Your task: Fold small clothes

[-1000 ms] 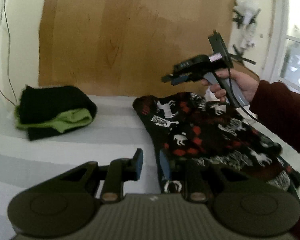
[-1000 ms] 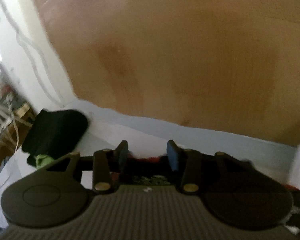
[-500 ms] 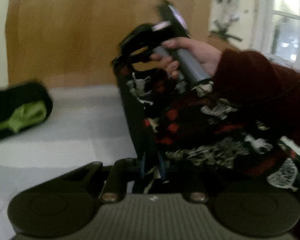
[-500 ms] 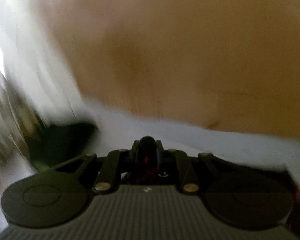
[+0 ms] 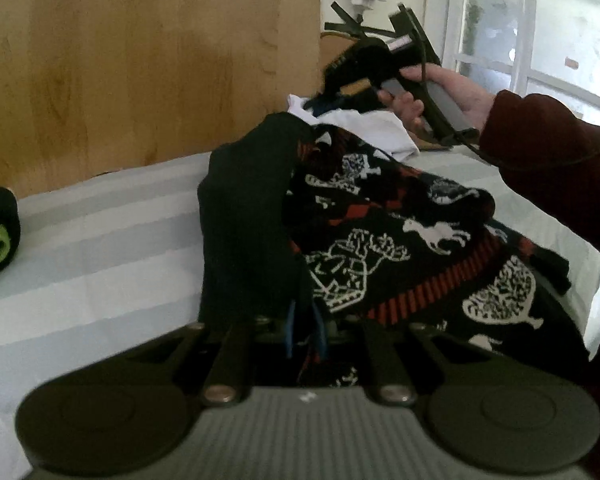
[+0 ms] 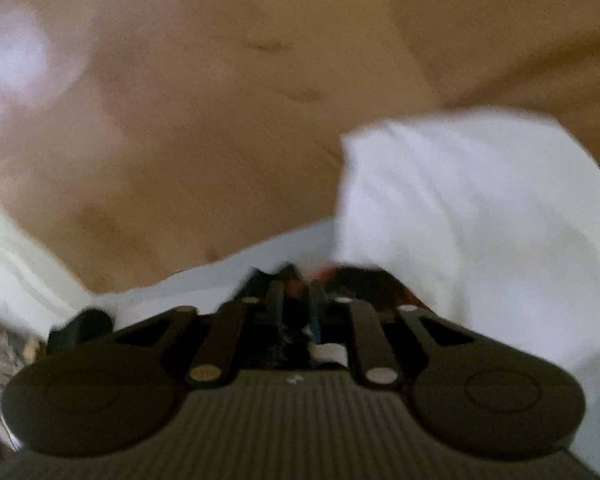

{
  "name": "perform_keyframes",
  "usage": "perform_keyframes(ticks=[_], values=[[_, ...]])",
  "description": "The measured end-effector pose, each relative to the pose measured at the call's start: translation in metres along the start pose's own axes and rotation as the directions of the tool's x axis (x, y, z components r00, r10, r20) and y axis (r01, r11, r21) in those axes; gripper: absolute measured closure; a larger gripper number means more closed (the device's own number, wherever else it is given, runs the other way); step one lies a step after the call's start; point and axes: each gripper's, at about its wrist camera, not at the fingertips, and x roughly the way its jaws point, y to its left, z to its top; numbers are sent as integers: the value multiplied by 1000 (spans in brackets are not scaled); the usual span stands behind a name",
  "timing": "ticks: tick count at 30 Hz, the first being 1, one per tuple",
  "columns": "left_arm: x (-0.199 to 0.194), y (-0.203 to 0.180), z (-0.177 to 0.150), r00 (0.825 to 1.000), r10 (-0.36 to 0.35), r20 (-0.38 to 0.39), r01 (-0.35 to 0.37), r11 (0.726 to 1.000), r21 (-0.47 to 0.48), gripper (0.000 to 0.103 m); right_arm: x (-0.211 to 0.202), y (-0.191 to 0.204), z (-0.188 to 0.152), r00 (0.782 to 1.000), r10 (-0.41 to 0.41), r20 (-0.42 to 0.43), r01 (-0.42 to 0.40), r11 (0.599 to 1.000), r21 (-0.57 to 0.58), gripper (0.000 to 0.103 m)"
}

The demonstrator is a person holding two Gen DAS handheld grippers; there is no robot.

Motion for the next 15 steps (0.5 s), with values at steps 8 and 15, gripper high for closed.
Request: perform_keyframes(ticks=[8,15], values=[[8,2,2,1000,3,-12,-4,1000,-23,93,58,44,-12,975,13,-221,-48,987,-156,93],[-20,48,-1,993,95,73,-80,980,-183,94,82,137,15,973,183,-143,-217,933,-286,94]])
